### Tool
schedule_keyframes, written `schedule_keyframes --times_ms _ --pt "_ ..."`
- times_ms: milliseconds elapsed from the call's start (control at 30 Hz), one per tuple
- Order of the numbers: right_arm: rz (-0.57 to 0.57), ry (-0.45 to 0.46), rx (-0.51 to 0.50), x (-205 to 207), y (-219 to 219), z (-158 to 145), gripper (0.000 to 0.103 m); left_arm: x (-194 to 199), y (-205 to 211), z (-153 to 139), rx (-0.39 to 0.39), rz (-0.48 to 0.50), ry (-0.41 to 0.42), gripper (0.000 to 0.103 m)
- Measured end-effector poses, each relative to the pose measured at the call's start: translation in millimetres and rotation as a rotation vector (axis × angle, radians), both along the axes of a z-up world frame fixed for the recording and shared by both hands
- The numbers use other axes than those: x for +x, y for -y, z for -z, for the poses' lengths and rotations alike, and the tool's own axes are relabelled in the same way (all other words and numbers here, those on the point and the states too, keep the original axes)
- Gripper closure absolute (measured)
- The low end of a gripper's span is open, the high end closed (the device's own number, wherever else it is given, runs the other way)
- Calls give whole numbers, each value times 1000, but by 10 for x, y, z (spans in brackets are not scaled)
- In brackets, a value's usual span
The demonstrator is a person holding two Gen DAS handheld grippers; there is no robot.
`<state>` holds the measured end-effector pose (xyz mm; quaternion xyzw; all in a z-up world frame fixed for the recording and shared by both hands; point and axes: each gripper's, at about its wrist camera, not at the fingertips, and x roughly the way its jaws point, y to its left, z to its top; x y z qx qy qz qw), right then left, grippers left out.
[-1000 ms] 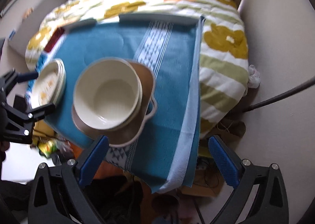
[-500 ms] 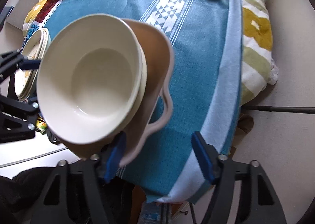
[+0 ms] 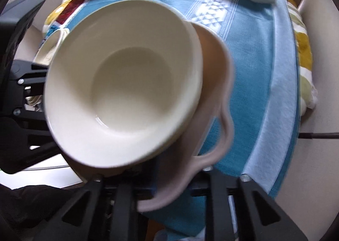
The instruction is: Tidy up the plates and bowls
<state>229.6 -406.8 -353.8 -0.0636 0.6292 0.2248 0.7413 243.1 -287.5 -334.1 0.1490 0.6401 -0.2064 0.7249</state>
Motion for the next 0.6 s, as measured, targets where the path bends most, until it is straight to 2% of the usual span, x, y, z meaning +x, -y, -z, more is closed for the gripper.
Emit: schedule_keyframes --times_ms 167,300,433,600 --pt "14 18 15 17 45 -14 86 -35 34 -48 17 19 36 85" --pt "20 25 29 35 96 -83 86 -41 25 -142 0 -3 40 85" --pt "-16 69 11 80 26 -231 86 -22 8 -341 0 -19 84 85" --pt "-76 128 17 152 -146 -550 86 -14 -229 -690 -11 -91 130 86"
